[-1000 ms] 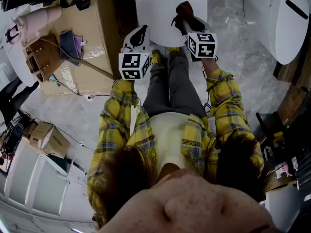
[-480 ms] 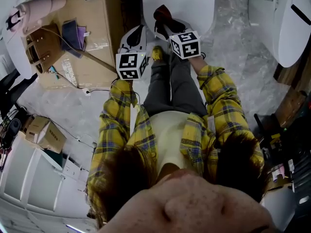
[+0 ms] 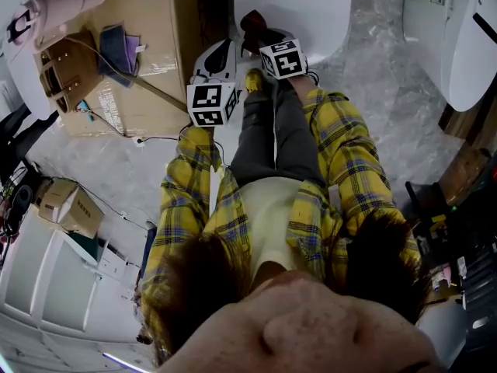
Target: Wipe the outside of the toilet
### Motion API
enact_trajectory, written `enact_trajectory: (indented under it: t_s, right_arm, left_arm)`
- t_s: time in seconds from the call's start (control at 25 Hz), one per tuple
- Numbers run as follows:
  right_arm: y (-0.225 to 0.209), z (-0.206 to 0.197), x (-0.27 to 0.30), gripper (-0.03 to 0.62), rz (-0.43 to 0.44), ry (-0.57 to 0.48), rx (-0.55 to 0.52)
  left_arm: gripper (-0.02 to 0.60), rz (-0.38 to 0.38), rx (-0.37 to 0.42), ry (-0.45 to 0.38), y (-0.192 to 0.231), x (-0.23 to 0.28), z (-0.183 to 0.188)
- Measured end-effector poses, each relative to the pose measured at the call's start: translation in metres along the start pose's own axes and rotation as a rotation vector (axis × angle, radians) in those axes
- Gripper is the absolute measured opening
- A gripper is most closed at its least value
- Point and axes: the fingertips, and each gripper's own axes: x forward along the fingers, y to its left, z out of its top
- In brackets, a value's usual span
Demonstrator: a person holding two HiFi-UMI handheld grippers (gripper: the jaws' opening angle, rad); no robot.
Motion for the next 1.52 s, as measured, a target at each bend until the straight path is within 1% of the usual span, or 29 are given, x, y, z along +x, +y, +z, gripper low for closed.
enact_trajectory:
  t_s: [0.16,0.44,0.92,1.08,1.36,1.52]
  right_arm:
    - [-0.020,-0.018,0.004,0.124,-0.048,0.057,0.022]
    - [-0.047,-0.033,-0.008,0.124,-0.093,0.085,0.019]
    - [-0.094,-0.049,-0.043,0.124,-0.176,0.073,0.043]
    - [-0.117,-0.057,-0.056,0.124,-0.220,0.074,0.063]
    - [-0.159,-0.065,-0.081,0.124,-0.307,0.072,0.081]
    - [-0.178,-0.066,-0.093,0.124,-0.345,0.066,0.110]
  left_arm:
    - [0.002,-0.010,0.000,0.010,-0.003,0.004,-0.002]
    - [0.002,-0.043,0.015,0.022,-0.012,0.014,0.000]
    - [0.002,-0.116,0.062,0.048,-0.037,0.039,0.007]
    - [0.002,-0.136,0.079,0.059,-0.046,0.047,0.008]
    - [0.002,-0.149,0.091,0.071,-0.051,0.055,0.010]
    - [0.002,-0.154,0.098,0.077,-0.054,0.058,0.011]
